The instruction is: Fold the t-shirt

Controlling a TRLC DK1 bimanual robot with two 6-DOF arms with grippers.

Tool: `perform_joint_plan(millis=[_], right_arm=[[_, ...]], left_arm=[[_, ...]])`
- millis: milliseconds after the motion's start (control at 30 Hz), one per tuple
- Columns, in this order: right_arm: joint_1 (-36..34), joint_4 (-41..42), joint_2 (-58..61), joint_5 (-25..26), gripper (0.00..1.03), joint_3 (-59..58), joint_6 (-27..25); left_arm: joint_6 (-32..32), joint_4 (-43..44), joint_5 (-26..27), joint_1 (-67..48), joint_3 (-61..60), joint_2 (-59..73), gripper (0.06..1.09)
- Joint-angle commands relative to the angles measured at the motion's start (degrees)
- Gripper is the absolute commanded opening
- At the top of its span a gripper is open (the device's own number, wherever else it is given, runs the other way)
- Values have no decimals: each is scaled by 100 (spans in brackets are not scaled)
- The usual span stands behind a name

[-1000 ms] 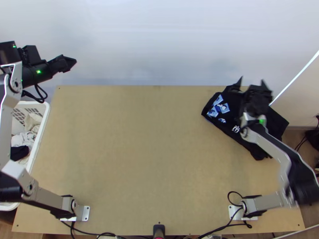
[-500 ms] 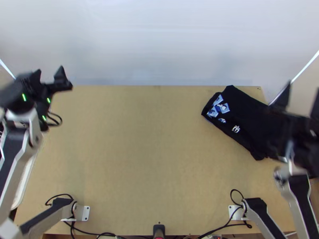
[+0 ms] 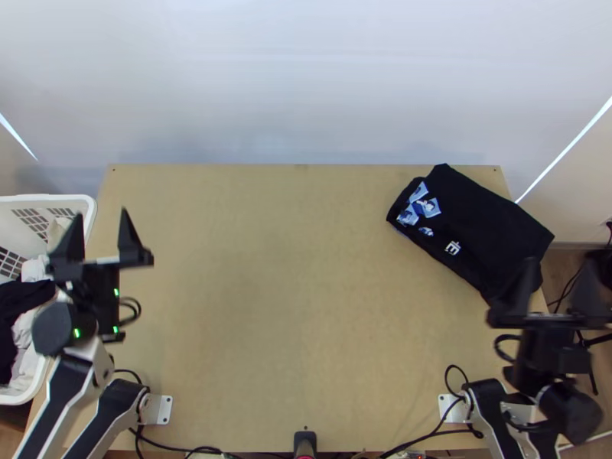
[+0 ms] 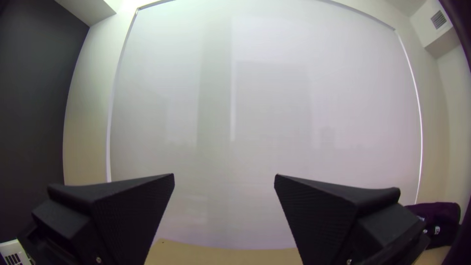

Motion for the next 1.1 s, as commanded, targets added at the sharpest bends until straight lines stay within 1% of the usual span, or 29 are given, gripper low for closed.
perform_joint_plan(millis=[0,100,133,200,267,333,433,500,533,633,1067], right_arm=[[442,101,-664,-149,99,-1234,483],[521,-92,-655,-149,99,-1586,800],[556,-461,-646,-140,99,-1586,993],[556,-1059,-620,-140,99,-1586,1283],[503,-1780,-637,-131,99,-1586,1644],[424,-2448,-646,-131,99,-1586,2057],[345,-3054,-646,-123,99,-1586,2364],[319,-3432,-646,-131,99,-1577,2426],[327,-3485,-646,-131,99,-1577,2496],[327,-3511,-646,-140,99,-1568,2452],[327,-3511,-637,-140,99,-1568,2452]], left_arm=[[333,324,358,-7,-1769,-1630,105],[508,263,1008,169,-2489,-2703,105],[517,113,1131,222,-2709,-3142,105],[500,-317,1210,301,-2718,-3142,105],[262,-792,1219,503,-2718,-3151,105],[-160,-1275,1219,661,-2718,-3151,105],[-810,-2014,1219,934,-2718,-3151,105],[-1065,-2312,1219,1057,-2709,-3151,105],[-995,-2330,1219,1127,-2709,-3142,105],[-915,-2339,1237,1355,-2709,-3142,105],[-915,-2356,1316,1347,-2700,-3142,105]])
